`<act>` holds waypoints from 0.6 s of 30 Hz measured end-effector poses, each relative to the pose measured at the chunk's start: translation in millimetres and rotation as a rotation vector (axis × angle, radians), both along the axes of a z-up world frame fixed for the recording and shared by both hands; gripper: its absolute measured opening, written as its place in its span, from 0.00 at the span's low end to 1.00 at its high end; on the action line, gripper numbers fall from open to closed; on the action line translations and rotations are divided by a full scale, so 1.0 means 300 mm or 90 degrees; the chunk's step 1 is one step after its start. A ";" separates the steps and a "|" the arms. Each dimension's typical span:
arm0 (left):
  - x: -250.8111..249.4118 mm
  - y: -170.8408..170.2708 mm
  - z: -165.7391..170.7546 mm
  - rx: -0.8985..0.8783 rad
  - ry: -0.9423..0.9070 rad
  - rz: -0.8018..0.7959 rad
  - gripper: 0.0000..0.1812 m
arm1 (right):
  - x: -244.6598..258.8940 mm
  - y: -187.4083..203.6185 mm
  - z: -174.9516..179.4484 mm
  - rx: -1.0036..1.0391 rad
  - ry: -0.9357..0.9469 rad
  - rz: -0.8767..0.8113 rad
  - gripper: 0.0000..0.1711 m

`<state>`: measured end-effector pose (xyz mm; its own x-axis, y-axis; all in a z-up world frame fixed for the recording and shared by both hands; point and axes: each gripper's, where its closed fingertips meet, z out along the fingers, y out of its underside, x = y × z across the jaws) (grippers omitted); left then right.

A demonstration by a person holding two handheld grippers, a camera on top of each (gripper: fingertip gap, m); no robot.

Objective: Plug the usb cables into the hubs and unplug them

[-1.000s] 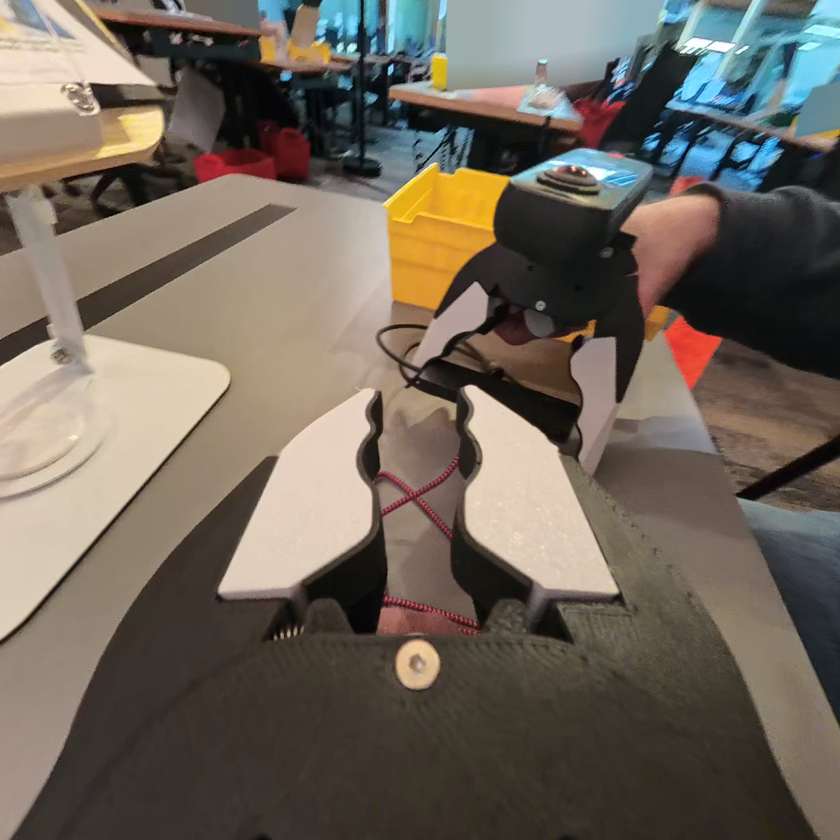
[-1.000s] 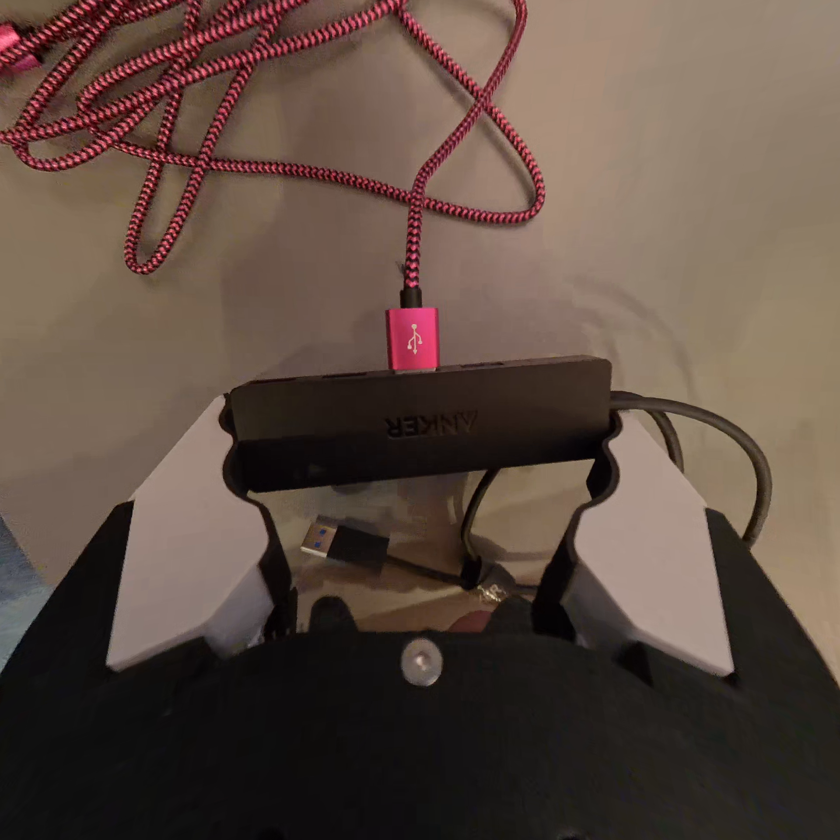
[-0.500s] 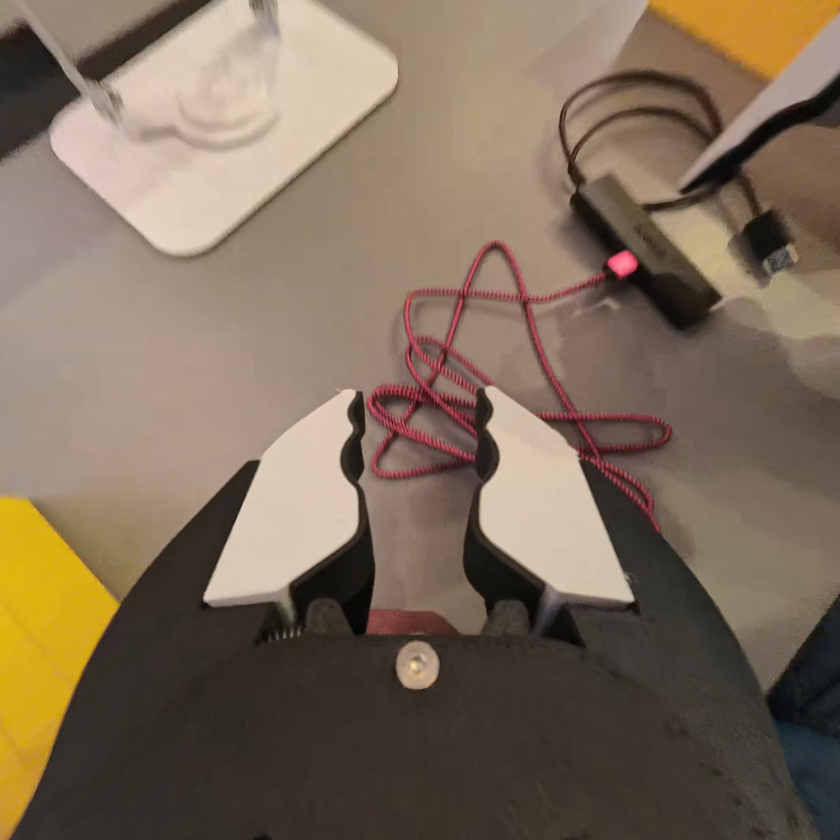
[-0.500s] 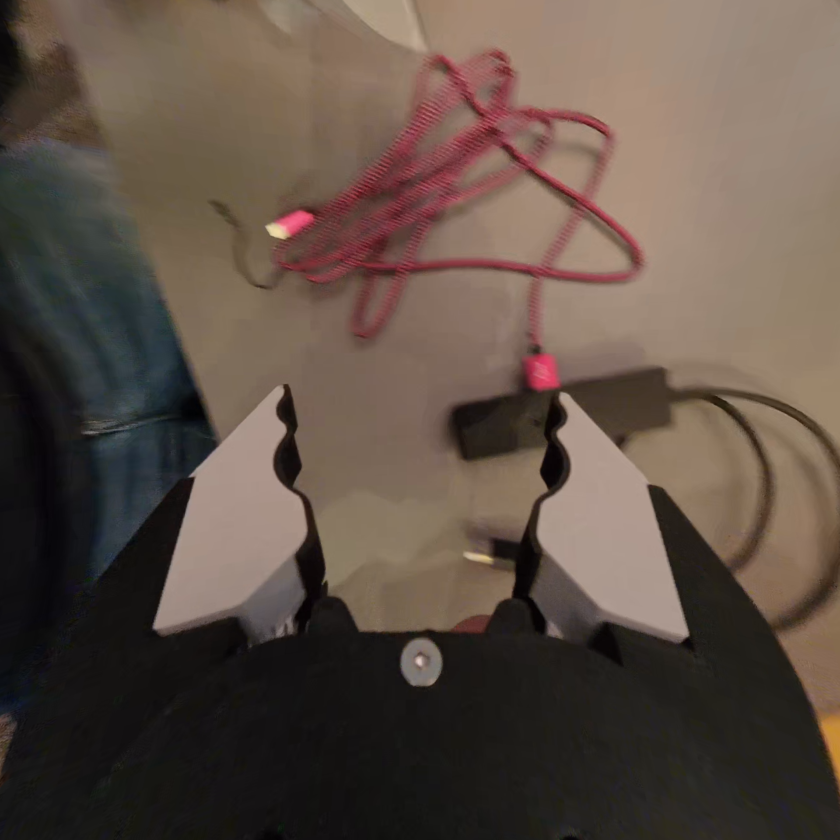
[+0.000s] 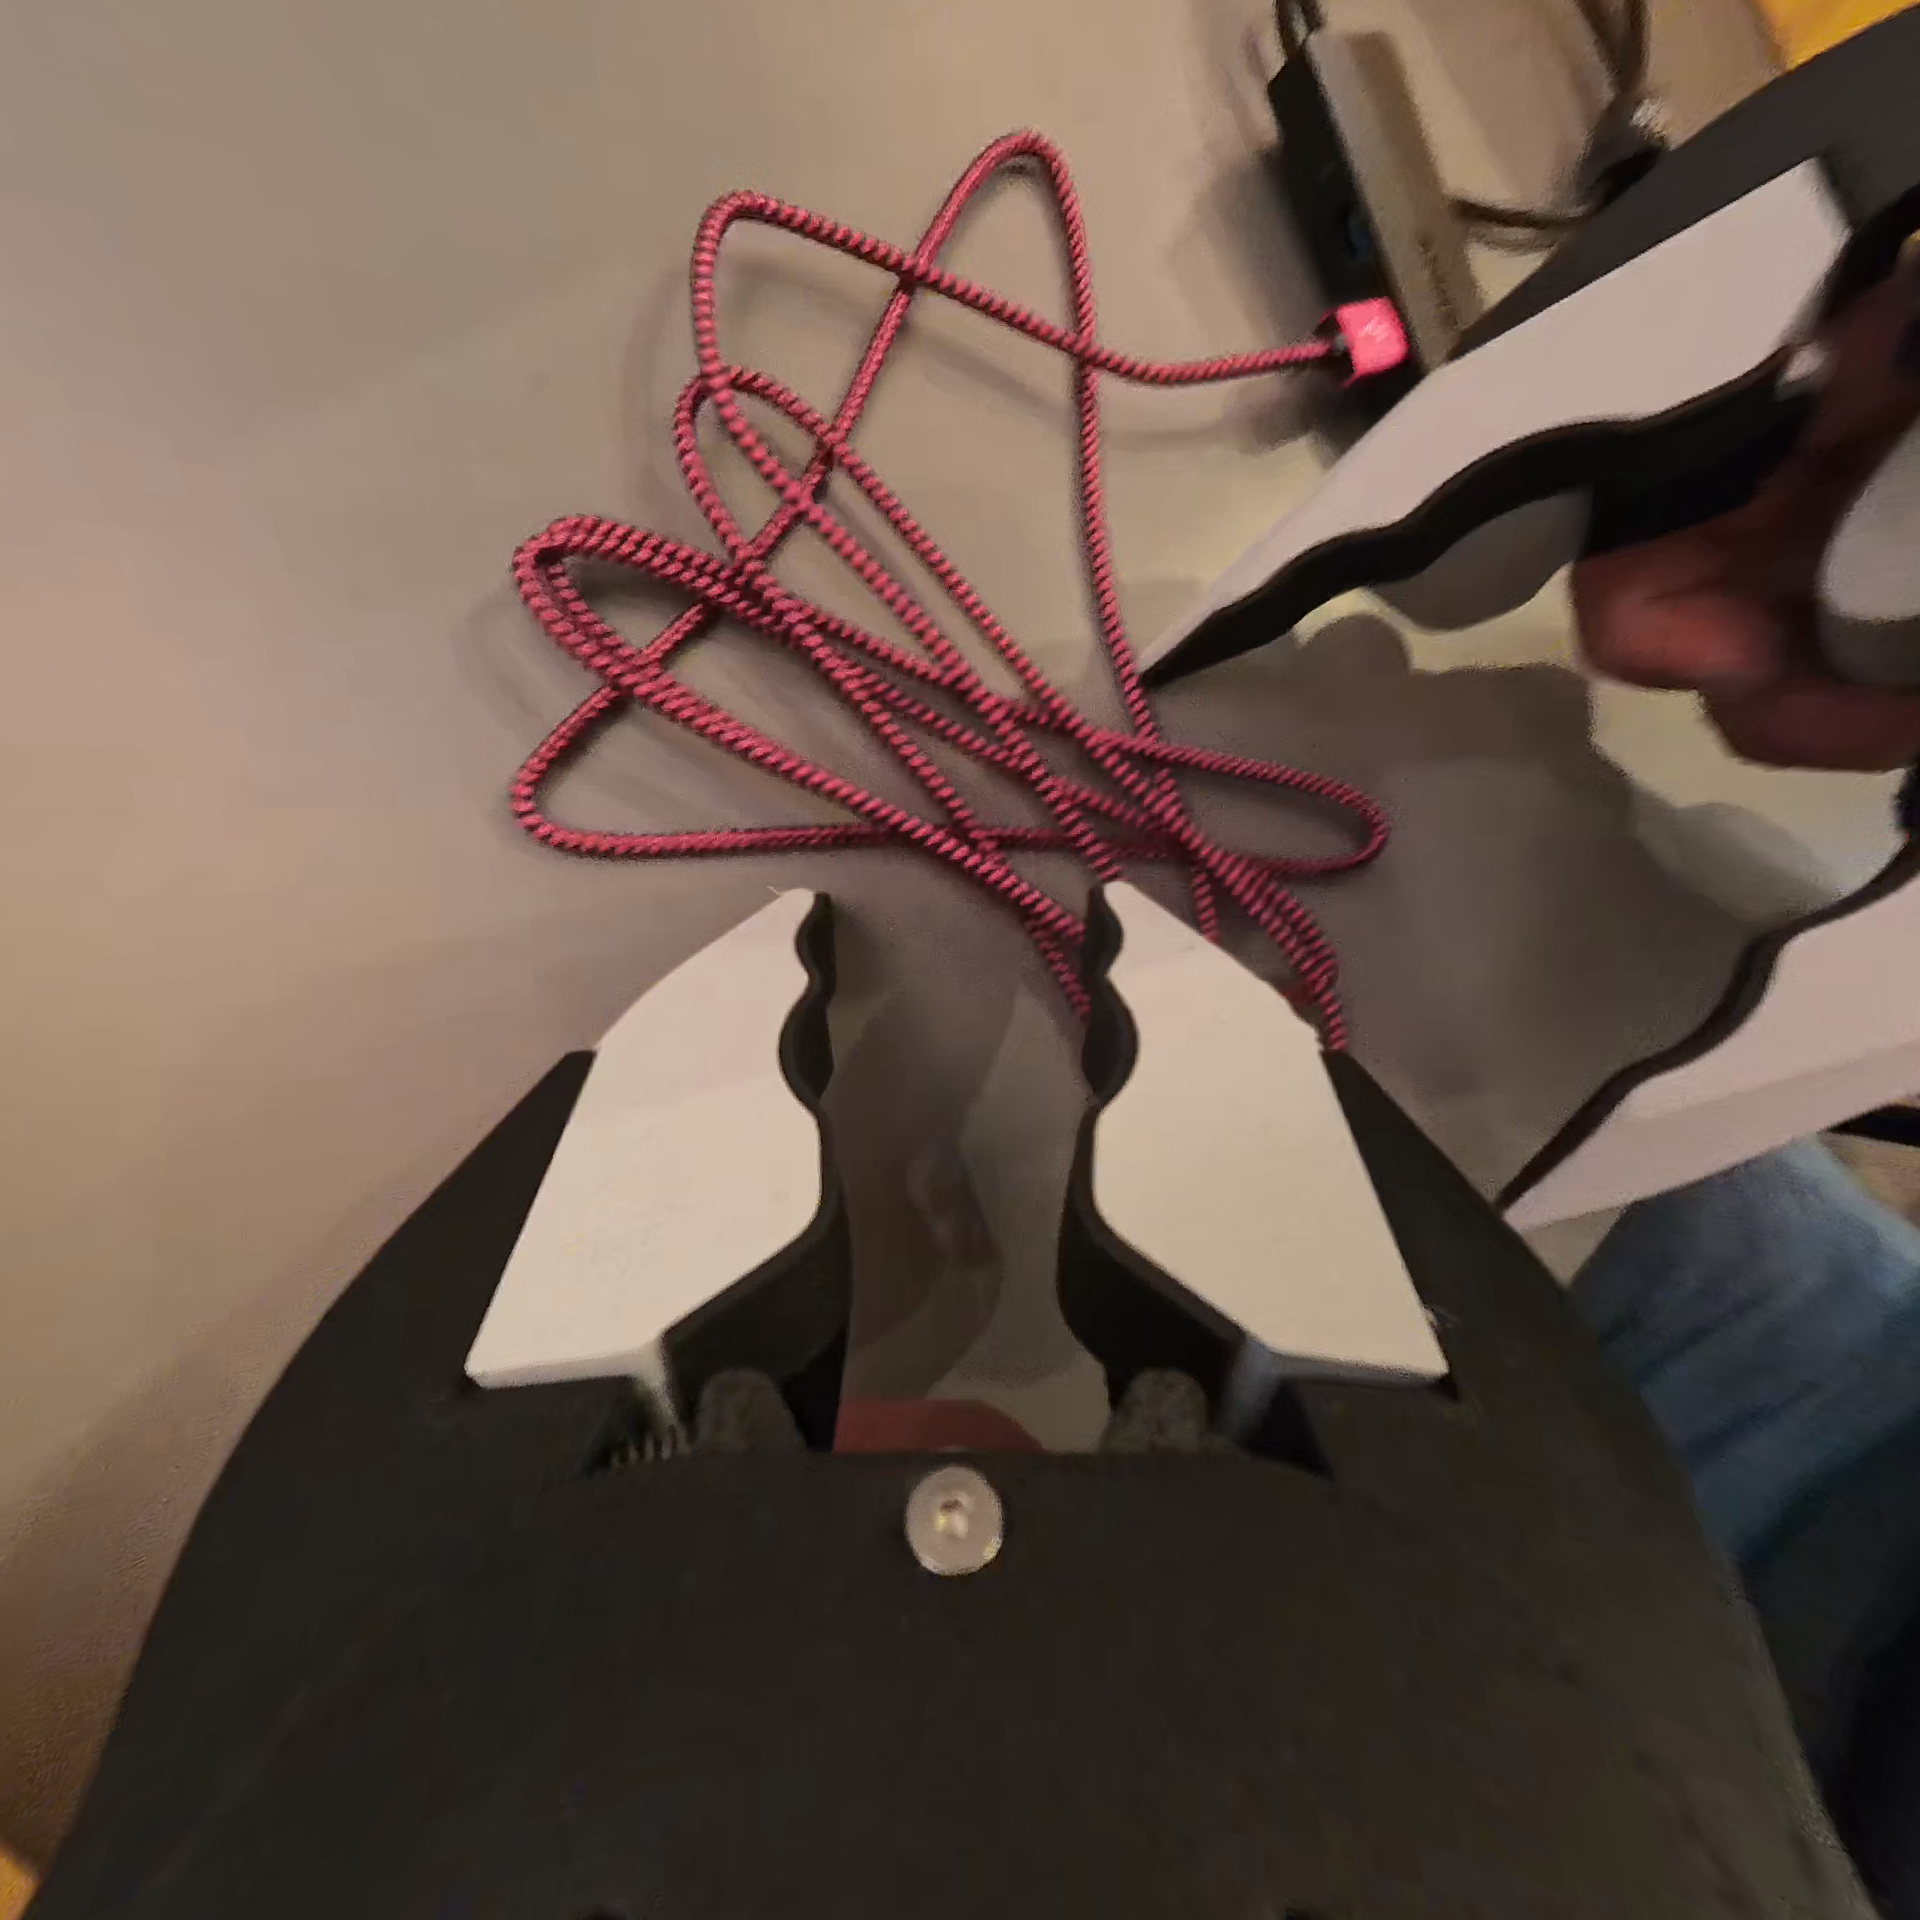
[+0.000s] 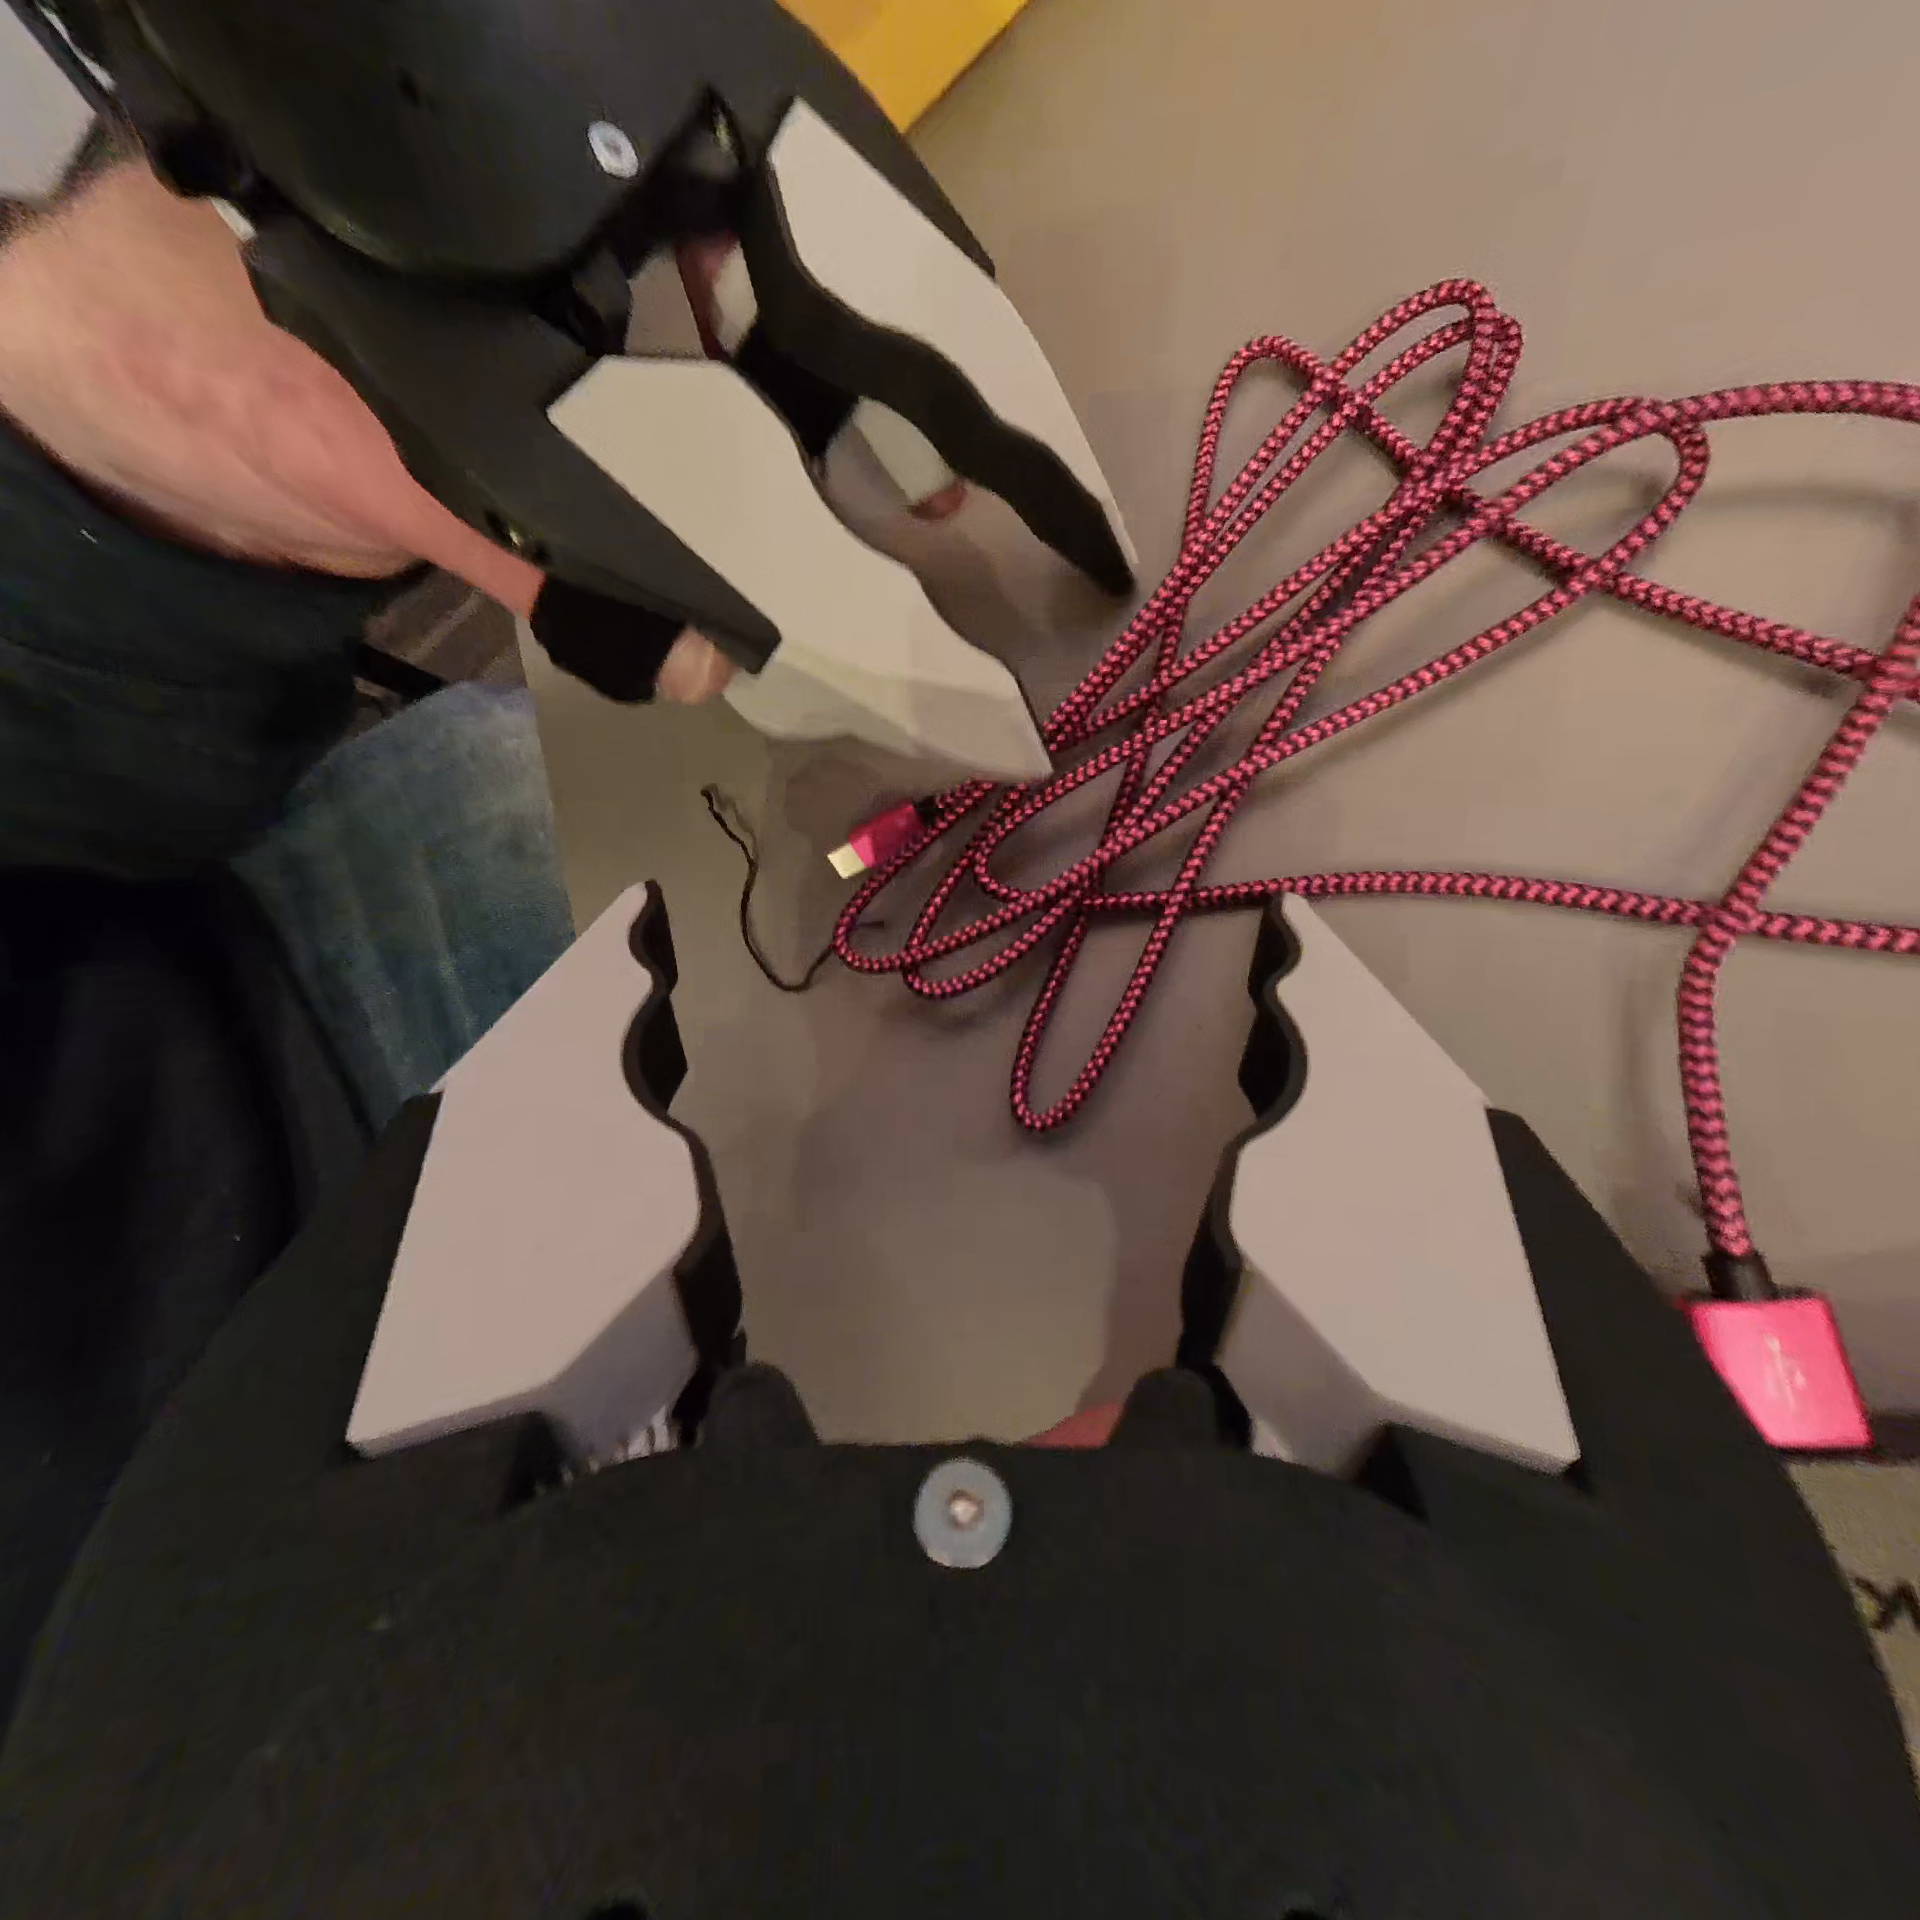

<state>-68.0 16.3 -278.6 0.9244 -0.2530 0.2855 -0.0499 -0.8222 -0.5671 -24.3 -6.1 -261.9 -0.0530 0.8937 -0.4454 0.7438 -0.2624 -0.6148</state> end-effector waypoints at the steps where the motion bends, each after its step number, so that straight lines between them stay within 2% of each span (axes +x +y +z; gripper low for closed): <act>1: 0.015 0.007 0.002 0.001 -0.016 -0.001 0.25 | -0.009 -0.004 0.004 -0.010 0.005 0.002 0.65; 8: 0.059 0.054 0.013 0.006 -0.065 -0.002 0.30 | -0.059 -0.049 0.017 -0.041 0.051 0.023 0.67; 12: 0.055 0.070 0.005 0.007 -0.010 -0.033 0.33 | -0.086 -0.073 0.031 -0.085 0.089 0.033 0.67; 16: 0.046 0.082 -0.007 0.014 0.059 -0.064 0.34 | -0.079 -0.074 0.031 -0.076 0.084 0.037 0.71; 18: 0.027 0.086 -0.015 0.021 0.101 -0.072 0.29 | -0.048 -0.061 0.029 -0.030 0.063 0.041 0.70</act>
